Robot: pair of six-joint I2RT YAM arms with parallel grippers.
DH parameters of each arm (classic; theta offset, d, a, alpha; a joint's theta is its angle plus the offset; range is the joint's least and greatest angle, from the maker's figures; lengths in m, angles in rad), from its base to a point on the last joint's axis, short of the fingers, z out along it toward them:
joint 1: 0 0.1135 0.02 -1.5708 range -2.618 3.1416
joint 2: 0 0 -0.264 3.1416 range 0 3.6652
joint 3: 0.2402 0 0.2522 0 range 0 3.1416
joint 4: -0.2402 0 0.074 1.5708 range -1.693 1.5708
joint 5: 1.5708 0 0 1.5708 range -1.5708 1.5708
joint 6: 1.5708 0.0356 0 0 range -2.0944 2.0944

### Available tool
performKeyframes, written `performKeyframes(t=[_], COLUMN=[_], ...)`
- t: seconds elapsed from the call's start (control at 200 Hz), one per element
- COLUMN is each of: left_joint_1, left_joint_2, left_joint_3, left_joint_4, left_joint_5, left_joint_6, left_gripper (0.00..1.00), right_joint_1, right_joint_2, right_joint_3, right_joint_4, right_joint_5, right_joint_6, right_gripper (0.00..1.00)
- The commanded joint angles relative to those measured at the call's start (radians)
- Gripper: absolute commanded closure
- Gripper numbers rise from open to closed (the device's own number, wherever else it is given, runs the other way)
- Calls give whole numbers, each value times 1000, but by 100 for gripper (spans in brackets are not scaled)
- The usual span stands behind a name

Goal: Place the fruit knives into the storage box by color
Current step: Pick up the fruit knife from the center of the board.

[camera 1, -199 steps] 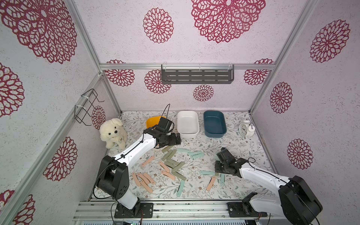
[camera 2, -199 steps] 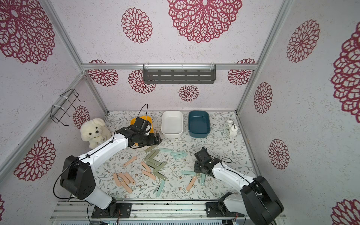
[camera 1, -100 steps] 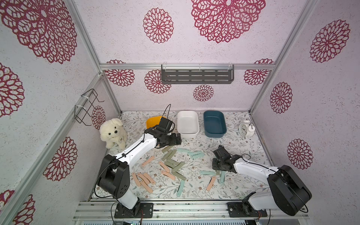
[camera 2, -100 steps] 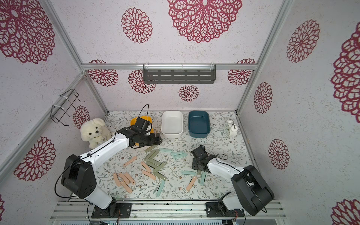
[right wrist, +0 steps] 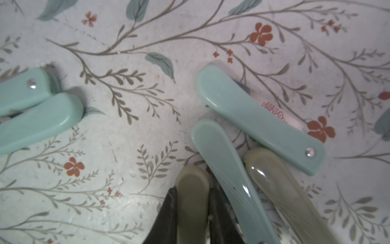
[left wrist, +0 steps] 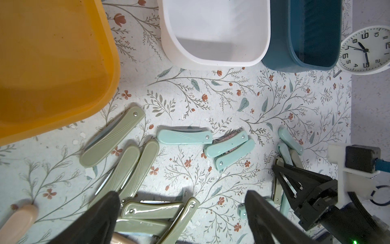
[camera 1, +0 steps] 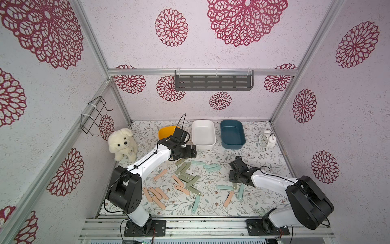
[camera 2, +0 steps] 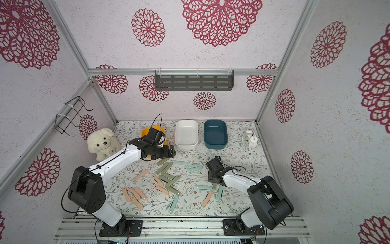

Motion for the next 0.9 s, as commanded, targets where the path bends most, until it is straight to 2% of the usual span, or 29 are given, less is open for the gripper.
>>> performKeyframes(t=[0.0,0.23,0.896], left_joint_1=[-9,-9,-10], left_joint_2=[4,3,33], left_joint_3=[22,27,76], left_joint_4=[12,1,-26], left_joint_5=[3,-8,-40], left_joint_6=[14,10,-4], left_gripper=[3,3,3], right_joint_1=[1,2,-13], right_joint_2=[27,7,10], right_joint_3=[0,39,153], right_joint_4=[-45,-53,-70], right_joint_5=[1,1,49], right_joint_6=[-8,-19,-85], right_gripper=[82,87,89])
